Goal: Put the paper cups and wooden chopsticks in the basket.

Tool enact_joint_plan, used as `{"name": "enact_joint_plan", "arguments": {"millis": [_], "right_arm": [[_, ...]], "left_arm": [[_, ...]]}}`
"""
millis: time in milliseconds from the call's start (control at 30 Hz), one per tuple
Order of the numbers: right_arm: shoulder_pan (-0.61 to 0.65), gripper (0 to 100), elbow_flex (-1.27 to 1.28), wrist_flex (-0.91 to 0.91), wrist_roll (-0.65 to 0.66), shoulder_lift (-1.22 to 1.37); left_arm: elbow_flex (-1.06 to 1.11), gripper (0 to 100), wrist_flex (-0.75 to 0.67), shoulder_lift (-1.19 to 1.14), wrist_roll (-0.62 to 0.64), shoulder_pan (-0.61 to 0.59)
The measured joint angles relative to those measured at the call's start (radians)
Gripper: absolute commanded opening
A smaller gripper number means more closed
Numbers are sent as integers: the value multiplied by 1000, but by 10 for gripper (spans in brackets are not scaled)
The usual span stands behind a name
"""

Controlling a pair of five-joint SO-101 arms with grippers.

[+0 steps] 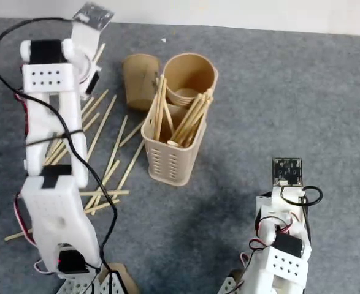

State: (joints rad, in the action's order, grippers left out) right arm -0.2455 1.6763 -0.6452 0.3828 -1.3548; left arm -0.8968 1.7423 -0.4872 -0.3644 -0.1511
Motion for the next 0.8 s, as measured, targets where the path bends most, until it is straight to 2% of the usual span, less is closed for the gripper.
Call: {"name": "enact_joint_plan", "arguments": {"millis": [233, 367, 567, 667, 800], "right_arm": [[0, 260, 0, 0, 0, 0], [0, 260, 0, 0, 0, 0], [0, 260, 0, 0, 0, 0], [0, 260, 0, 0, 0, 0], [0, 260, 0, 0, 0, 0]], "left_arm": [[0, 4, 17, 292, 106, 72], [34, 4, 17, 531, 144, 170], [348, 4, -3, 1003, 163, 410], [572, 4, -147, 1235, 173, 470], [844, 4, -445, 1389, 276, 483]]}}
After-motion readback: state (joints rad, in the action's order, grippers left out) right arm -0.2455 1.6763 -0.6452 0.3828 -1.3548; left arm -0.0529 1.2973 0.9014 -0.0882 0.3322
